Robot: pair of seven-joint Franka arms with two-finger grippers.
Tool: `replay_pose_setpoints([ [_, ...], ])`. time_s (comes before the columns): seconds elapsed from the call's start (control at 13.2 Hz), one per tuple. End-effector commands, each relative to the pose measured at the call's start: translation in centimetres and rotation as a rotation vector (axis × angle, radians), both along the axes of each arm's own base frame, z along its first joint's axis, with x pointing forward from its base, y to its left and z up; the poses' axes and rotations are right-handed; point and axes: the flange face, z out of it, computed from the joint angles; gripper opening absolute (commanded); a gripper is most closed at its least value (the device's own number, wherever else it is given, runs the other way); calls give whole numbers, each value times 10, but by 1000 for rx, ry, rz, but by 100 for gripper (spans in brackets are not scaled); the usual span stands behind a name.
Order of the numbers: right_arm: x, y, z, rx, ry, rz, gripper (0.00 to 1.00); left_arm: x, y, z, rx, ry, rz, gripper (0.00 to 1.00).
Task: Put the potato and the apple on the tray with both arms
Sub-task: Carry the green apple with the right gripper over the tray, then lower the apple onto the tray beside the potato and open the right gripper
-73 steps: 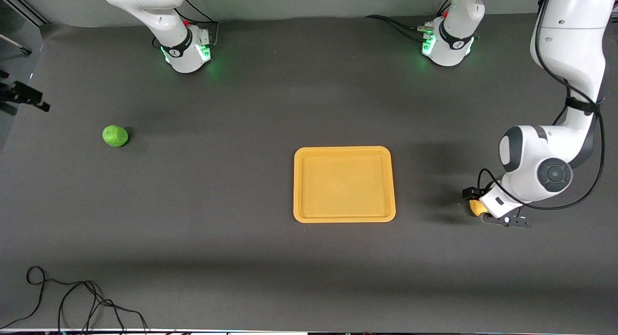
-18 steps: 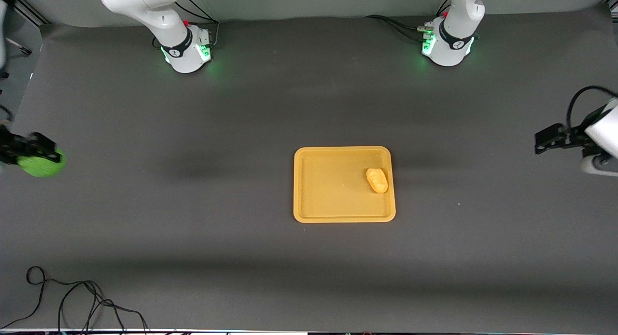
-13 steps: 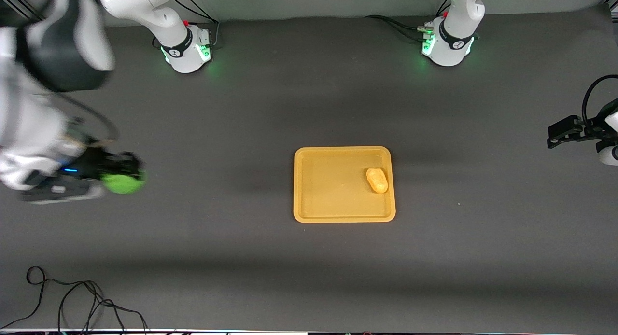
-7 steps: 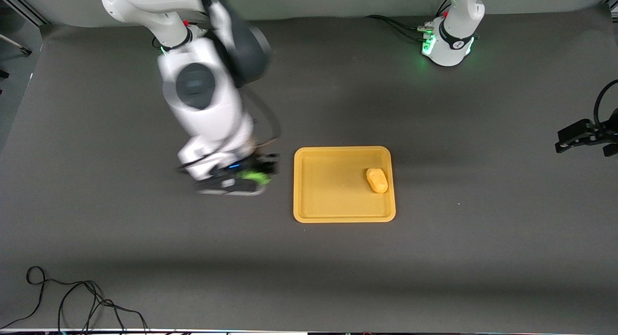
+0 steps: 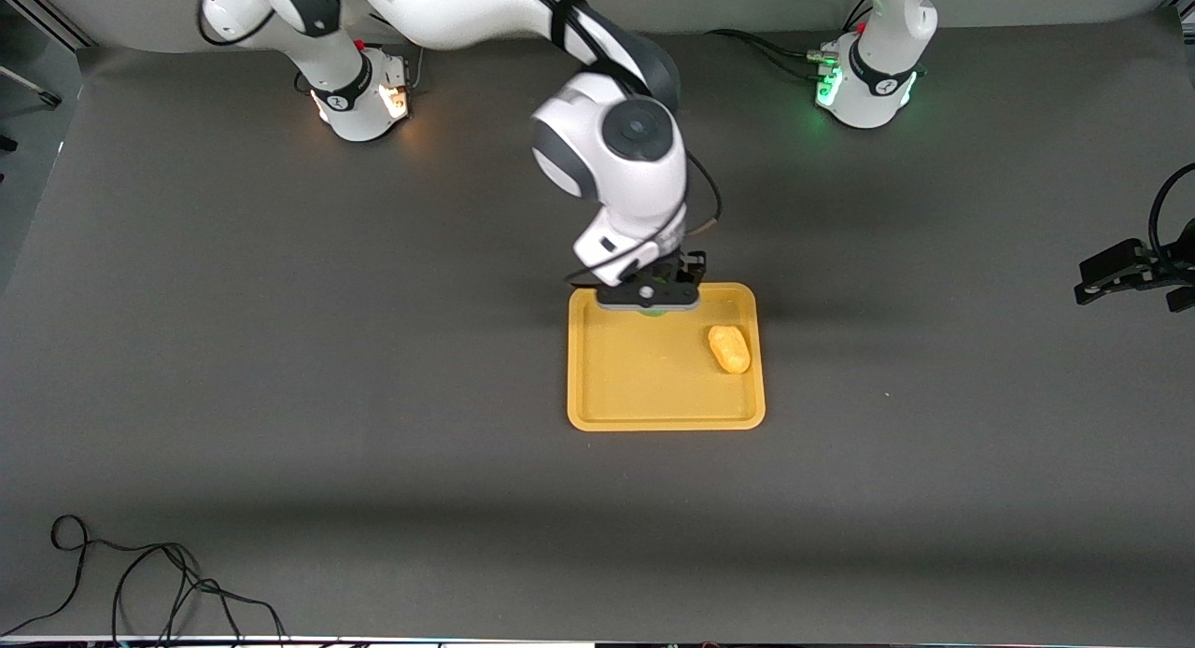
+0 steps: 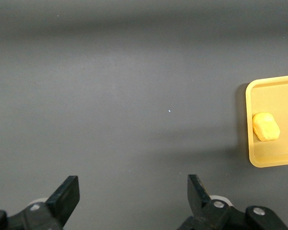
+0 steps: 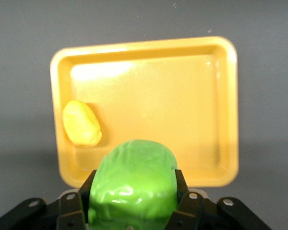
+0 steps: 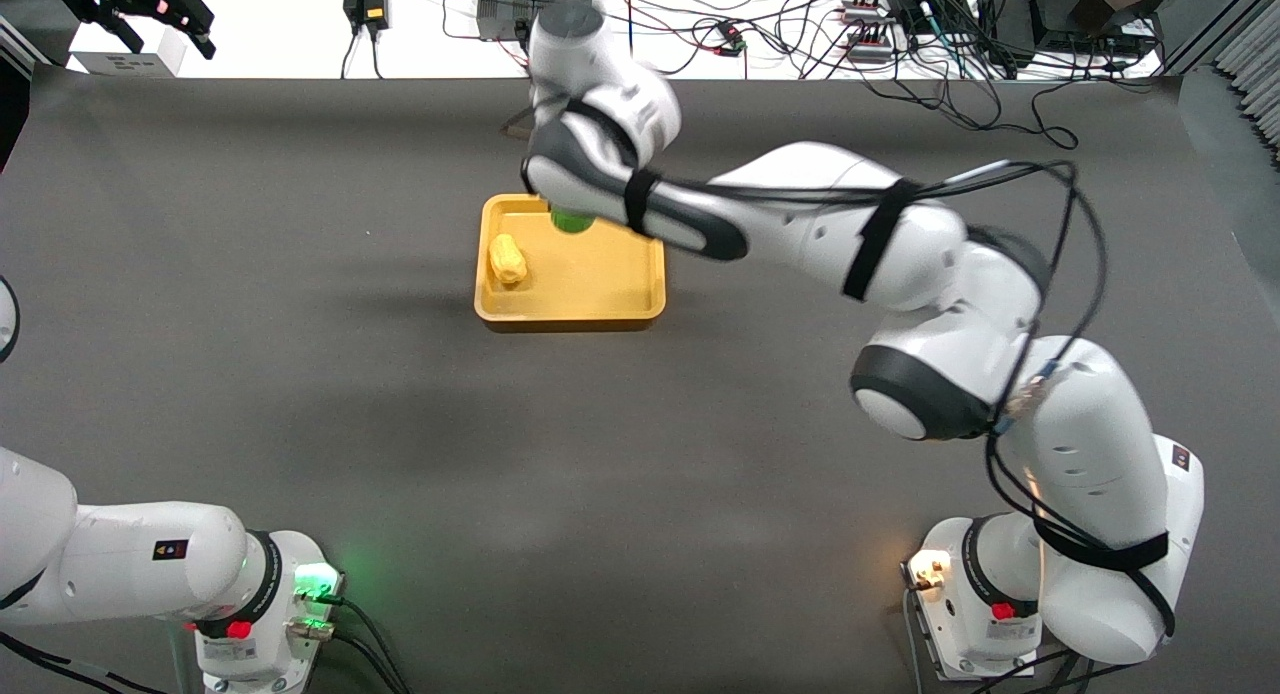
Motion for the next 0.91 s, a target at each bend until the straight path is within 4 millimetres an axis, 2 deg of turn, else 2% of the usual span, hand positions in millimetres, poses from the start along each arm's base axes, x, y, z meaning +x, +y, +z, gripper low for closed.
replay_pose_setpoints([
  [0.0,12,9,-61,-28,-63,2,35,-4,1,0,5,0,-18,100],
  [0.23,23,6,-113,-17,-87,-2,35,-2,3,-5,5,5,-16,100],
  [0.45,26,2,-144,-12,-101,-2,37,-2,3,-6,5,6,-33,100],
  [0.53,26,2,-153,-10,-105,-2,44,-2,3,-5,5,5,-33,100],
  [0.6,26,1,-159,-11,-106,-4,86,-2,3,-6,5,6,-33,100],
  [0.68,27,1,-159,-10,-108,-4,100,-2,4,-6,5,6,-32,100],
  [0.83,28,2,-138,-1,-113,-7,100,-2,2,-6,5,6,-35,100],
])
